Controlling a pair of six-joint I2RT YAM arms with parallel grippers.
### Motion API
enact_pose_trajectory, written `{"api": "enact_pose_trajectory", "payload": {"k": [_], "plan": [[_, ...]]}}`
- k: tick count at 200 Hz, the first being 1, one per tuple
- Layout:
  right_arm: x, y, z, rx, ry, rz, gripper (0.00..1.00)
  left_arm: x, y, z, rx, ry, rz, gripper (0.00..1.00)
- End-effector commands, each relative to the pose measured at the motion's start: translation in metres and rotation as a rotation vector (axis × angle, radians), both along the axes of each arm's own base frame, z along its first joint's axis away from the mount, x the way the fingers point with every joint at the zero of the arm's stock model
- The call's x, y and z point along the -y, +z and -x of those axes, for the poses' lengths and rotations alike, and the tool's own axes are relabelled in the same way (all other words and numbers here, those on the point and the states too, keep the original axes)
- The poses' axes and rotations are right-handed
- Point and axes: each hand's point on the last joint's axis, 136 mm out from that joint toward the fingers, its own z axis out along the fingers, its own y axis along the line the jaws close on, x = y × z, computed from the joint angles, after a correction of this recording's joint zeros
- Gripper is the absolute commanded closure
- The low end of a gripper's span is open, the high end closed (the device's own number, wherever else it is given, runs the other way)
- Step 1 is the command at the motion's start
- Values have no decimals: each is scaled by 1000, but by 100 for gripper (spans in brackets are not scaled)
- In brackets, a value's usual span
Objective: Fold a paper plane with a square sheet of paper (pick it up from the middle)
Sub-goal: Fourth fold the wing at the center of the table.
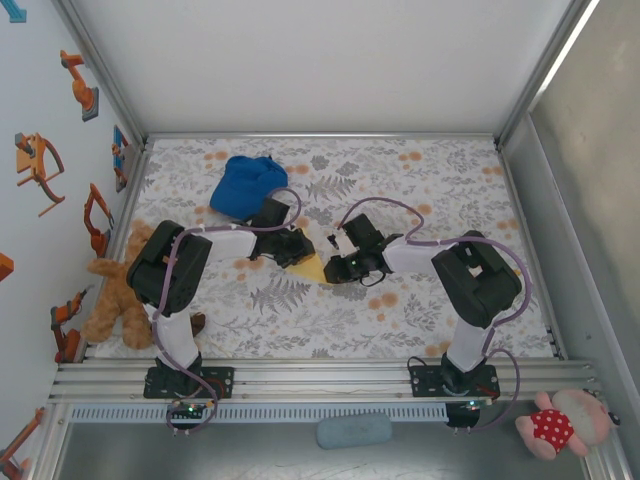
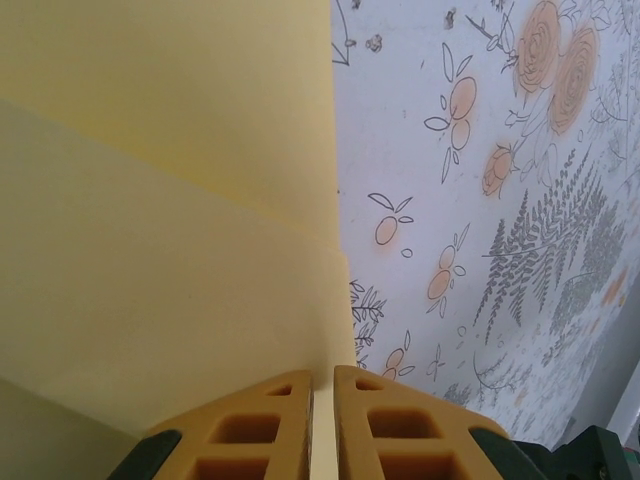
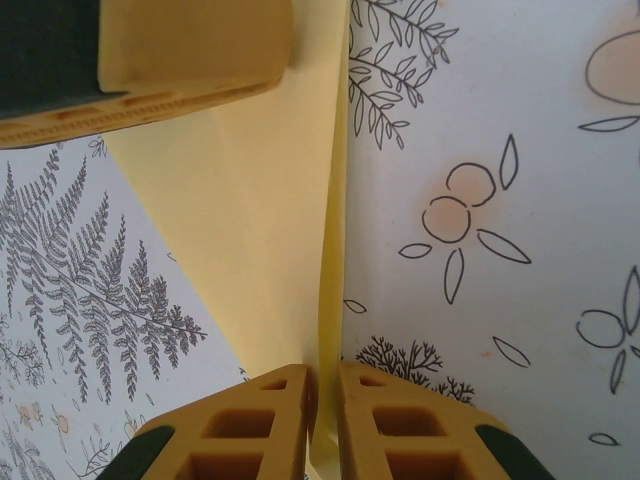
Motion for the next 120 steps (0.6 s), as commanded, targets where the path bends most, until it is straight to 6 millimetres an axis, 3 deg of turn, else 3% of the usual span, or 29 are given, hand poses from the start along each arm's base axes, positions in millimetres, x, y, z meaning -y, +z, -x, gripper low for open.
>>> {"api": "enact_pose_trajectory", "payload": {"k": [1,59,120], "plan": [[7,-16,19,-77,6,38,85,-1,-6,-2,-22,-2,-9,85],[7,-9,16,-61,-2,28,84,-7,-17,2,-55,3,-35,85],[6,55,-13,88,-77,-49,74,-17,-30,11,-91,14,-66,85]]}}
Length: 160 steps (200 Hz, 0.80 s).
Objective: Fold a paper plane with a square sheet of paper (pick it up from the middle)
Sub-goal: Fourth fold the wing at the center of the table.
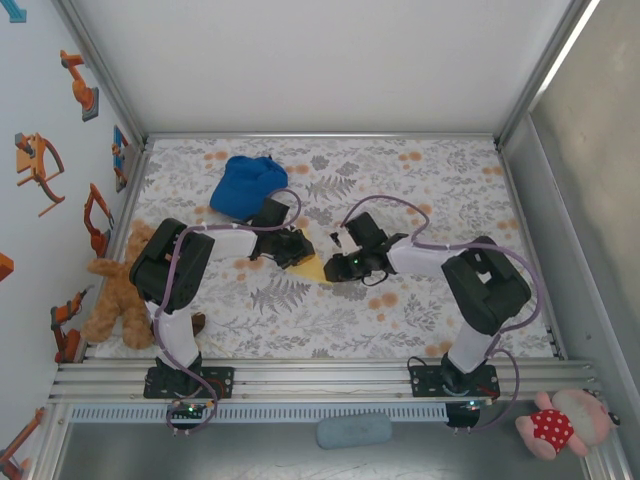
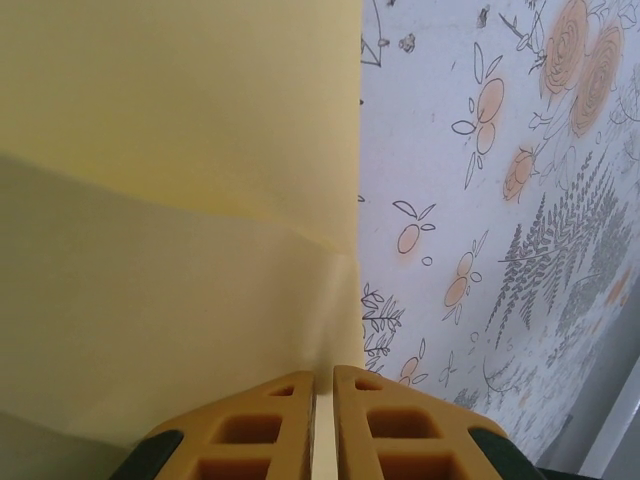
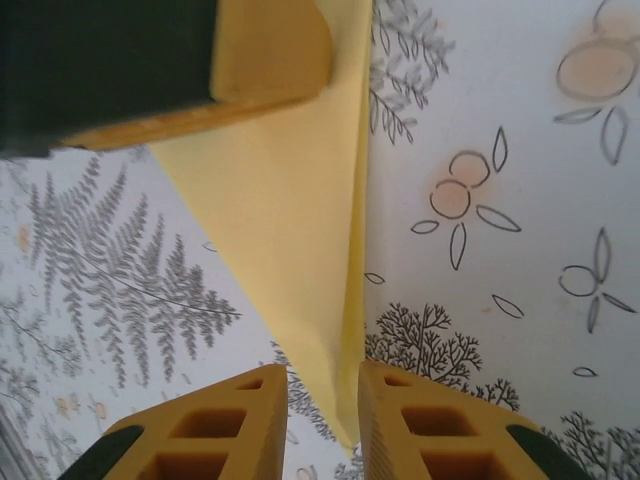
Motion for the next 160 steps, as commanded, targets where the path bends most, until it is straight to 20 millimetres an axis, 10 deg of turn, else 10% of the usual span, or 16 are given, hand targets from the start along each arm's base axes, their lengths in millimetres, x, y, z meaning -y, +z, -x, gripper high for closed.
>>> {"api": "enact_pose_trajectory", "payload": {"k": [1,75,160], "plan": [[1,31,-11,65,-33,-32,74,-15,-24,12,-68,11,-69,85],[-36,23,-6,-34,101,-130,90,-18,-31,14,-95,17,-90,85],[-32,-12,-13,-84,83,-31,94,-27,-41,22,-138,26,-140,85]]}}
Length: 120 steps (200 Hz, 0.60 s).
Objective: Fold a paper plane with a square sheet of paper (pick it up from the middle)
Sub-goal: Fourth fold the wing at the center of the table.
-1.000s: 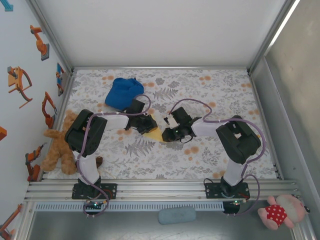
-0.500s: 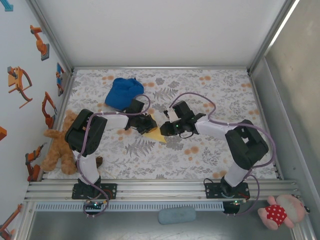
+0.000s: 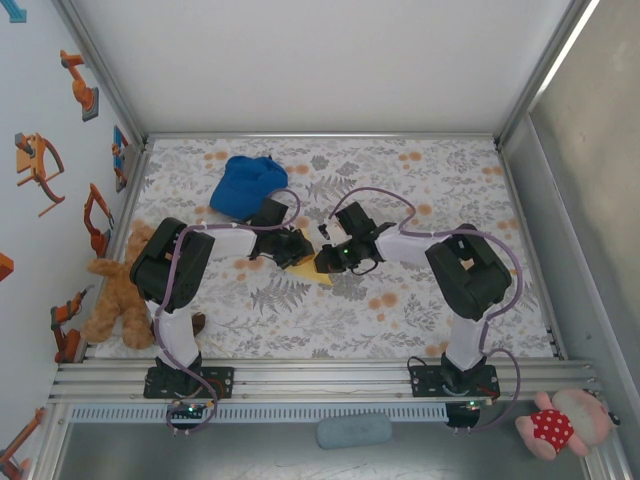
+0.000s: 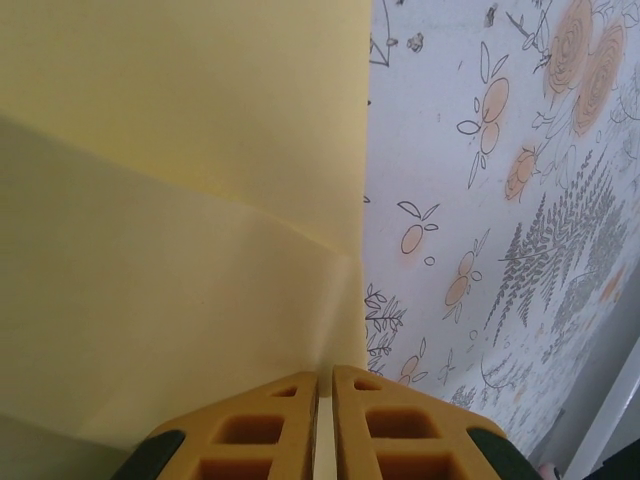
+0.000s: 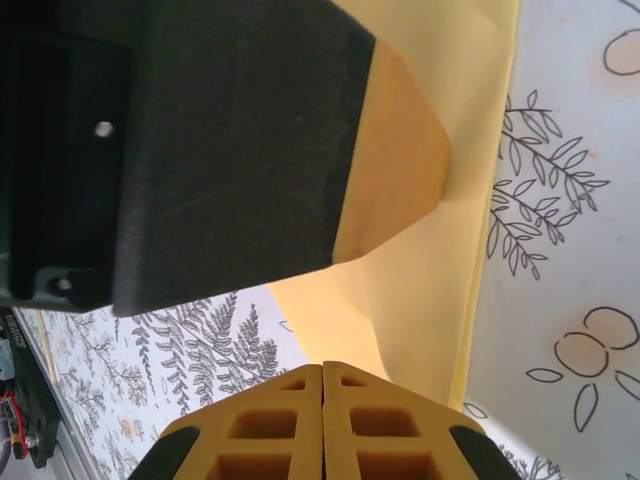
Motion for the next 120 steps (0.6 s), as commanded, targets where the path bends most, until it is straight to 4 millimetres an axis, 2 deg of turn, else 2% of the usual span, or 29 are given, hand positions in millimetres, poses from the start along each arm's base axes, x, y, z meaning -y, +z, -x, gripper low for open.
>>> {"api": "enact_pose_trajectory", "payload": {"k": [1,52,120], "plan": [[2,-8,-1,-6,7,47,93,-26,-39,22,-123,24,-142,85],[12,-27,6,-46,8,115,94,-31,-43,23,-134,30,-172,86],[28,-25,23,-72,30,149,94,-36,-49,26,-151,34,-199,86]]}}
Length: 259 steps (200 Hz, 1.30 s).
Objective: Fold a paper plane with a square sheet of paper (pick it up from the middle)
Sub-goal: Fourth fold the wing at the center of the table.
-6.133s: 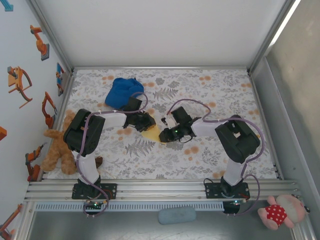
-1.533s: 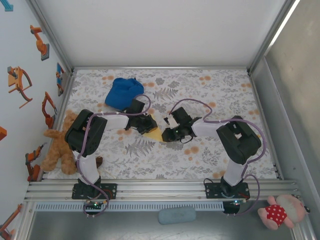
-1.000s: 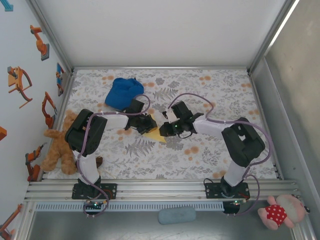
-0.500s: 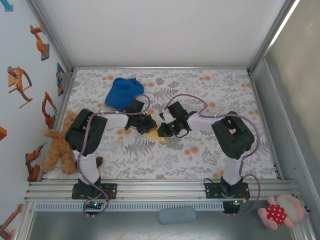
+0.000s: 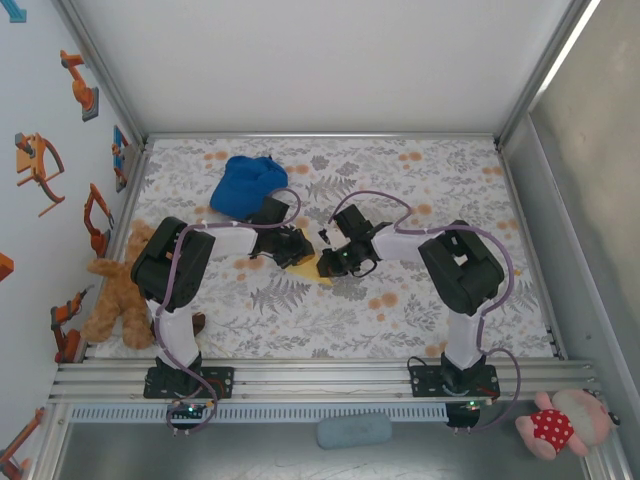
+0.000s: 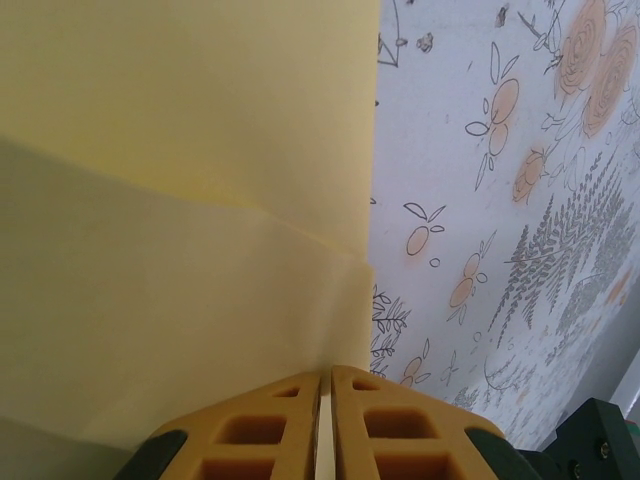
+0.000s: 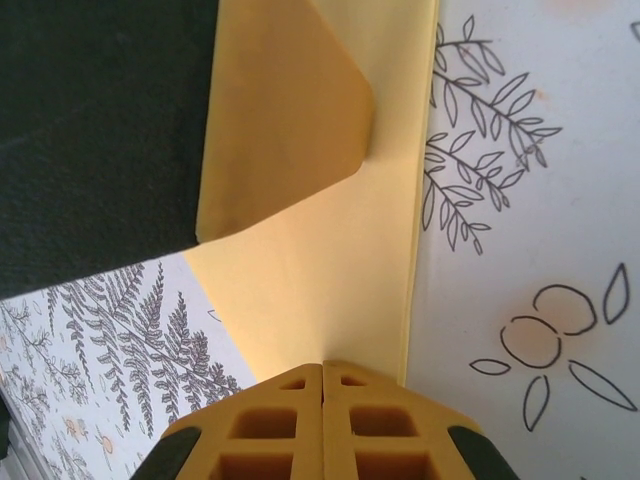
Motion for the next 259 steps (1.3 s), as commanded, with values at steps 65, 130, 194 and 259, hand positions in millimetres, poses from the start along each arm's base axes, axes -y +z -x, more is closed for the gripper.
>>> {"api": "enact_pose_trajectory", "payload": {"k": [65,130,194,259], "plan": [[32,-4,29,-45,18,108,94,-36,-48,26,-134,31,-180,86],[39,-12,29,-50,15,155,94,-38,-49,26,-139,35,-186,86],[34,2,24,-16,15,124,93,-37,-47,27,-136,29,-183,86],[42,21,13,87,-15,150,65,-34,-46,26,-134,23,-176,86]]}}
